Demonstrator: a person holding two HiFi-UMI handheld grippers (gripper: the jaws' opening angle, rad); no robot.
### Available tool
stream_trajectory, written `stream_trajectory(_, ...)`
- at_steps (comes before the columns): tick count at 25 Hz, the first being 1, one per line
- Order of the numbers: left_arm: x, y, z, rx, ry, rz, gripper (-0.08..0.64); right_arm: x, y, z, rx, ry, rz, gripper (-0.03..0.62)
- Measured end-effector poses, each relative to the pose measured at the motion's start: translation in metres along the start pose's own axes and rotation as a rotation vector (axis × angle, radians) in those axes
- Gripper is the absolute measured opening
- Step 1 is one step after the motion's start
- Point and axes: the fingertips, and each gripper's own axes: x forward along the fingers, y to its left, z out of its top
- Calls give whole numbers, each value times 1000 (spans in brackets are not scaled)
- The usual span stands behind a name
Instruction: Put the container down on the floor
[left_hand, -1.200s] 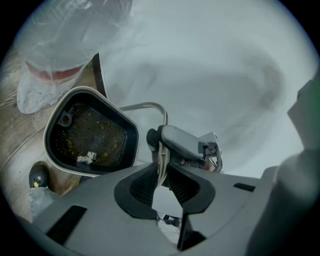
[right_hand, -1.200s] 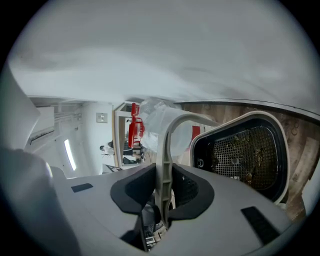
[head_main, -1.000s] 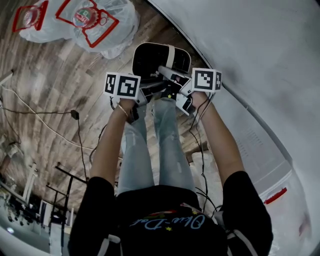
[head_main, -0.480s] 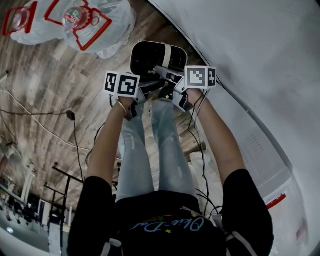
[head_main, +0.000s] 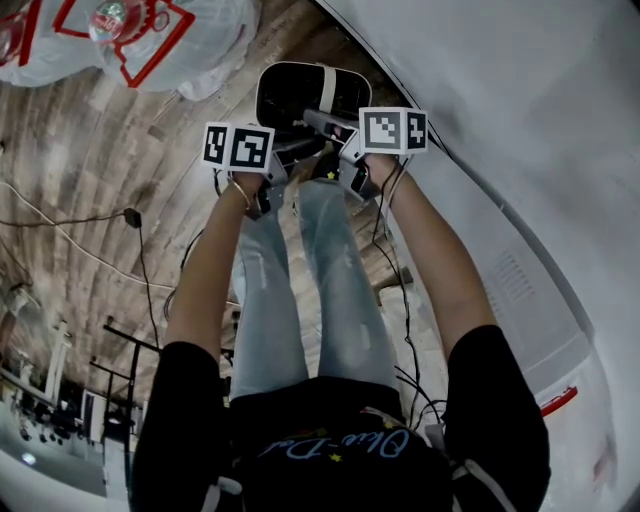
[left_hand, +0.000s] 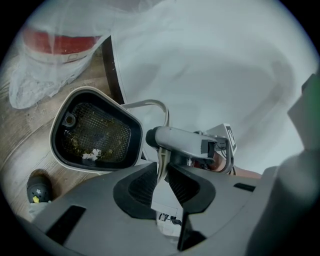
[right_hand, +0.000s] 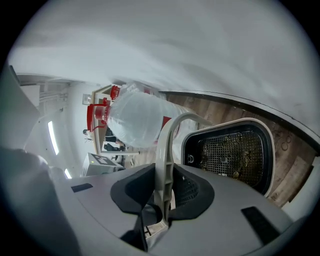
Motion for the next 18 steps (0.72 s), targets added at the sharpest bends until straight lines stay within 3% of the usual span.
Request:
stream_trajectory(11, 10, 11, -2, 14, 9, 16, 61, 2, -17, -2, 15, -44, -17, 74)
stream_trajectory(18, 12, 18, -8, 13, 11, 32, 61, 5, -24, -10, 16, -13, -60, 74)
